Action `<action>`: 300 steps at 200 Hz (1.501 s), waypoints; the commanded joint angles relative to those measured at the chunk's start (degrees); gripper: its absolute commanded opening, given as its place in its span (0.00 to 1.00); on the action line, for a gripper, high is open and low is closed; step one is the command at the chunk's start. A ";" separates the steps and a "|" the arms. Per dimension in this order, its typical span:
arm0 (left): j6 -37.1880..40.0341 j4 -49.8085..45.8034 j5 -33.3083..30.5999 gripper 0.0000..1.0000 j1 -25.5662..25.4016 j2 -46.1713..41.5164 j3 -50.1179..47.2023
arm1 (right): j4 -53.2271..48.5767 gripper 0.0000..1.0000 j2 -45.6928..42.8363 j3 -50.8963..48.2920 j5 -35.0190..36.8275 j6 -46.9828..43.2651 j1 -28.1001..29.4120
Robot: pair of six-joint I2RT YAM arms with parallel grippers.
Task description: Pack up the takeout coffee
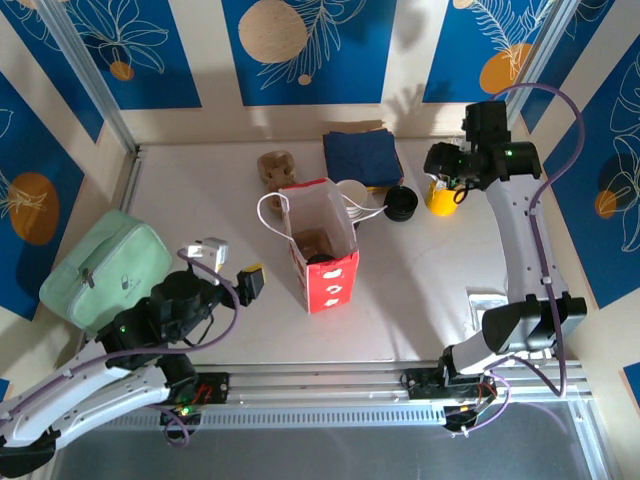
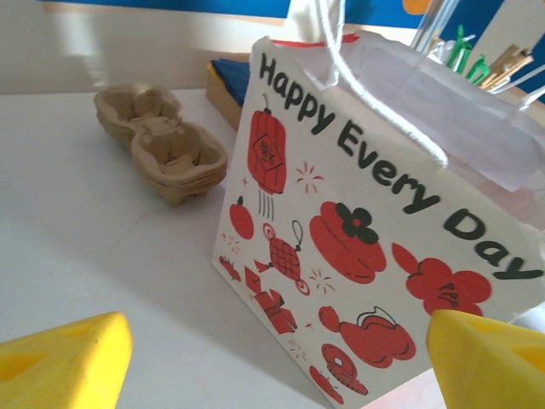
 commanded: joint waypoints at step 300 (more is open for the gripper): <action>-5.52 -5.24 -4.39 0.94 -0.34 -3.89 -1.76 | 0.02 0.33 21.71 6.87 5.01 -2.14 -5.19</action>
